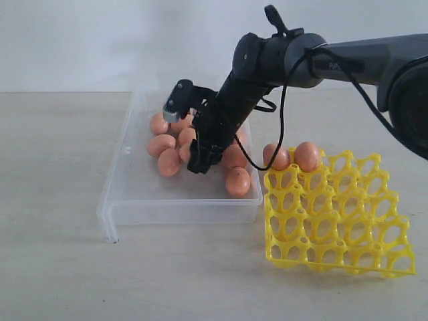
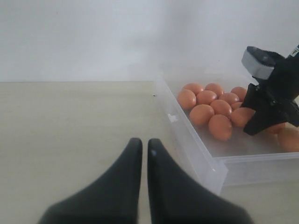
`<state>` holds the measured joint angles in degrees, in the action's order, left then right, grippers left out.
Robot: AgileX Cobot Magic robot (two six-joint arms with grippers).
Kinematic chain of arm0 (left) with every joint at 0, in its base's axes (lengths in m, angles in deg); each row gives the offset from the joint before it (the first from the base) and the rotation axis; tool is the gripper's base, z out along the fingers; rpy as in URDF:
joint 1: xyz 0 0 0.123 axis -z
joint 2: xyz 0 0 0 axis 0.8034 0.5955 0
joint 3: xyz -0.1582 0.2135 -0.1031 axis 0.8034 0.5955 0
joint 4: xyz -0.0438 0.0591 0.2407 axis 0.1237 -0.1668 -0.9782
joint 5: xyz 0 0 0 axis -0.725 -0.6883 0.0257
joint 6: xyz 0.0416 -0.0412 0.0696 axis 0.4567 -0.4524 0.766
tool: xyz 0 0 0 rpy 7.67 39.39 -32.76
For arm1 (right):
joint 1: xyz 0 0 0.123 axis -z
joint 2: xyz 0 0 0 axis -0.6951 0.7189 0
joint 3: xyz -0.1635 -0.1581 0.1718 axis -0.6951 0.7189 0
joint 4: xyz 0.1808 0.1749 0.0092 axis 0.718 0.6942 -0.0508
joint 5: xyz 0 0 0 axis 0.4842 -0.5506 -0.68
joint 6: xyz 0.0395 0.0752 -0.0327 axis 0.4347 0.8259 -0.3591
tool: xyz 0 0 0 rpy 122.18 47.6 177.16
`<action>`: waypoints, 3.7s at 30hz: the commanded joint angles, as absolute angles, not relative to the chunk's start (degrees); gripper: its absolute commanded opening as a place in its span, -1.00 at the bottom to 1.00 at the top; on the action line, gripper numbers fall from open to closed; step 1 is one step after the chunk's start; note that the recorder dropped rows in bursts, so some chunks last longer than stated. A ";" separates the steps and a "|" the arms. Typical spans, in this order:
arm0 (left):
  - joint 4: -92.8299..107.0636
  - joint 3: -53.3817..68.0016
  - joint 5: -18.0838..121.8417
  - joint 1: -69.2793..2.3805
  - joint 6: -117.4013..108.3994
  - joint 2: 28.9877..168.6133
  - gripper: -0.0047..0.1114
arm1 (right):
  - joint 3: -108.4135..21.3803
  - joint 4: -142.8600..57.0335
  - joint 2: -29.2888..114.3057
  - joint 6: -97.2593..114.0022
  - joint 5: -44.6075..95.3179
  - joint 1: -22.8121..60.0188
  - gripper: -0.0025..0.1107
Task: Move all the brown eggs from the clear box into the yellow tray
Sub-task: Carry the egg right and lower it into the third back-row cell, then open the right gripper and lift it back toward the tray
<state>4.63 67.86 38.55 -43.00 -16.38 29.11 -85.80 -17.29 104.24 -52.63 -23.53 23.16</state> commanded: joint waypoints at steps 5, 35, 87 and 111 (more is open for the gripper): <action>4.78 68.00 38.53 -43.20 -16.25 28.99 -0.85 | -85.90 -17.77 95.31 -35.10 -25.75 23.47 -0.96; 4.78 68.00 38.53 -43.20 -16.25 28.99 -0.85 | -22.65 -111.81 70.35 87.76 95.32 68.45 -0.96; 4.78 68.00 38.53 -43.20 -16.25 28.99 -0.85 | -25.65 -111.69 88.50 52.04 80.37 63.98 -0.02; 4.78 68.00 38.53 -43.20 -16.25 28.99 -0.85 | -25.76 -103.57 74.56 54.21 95.32 63.72 -0.96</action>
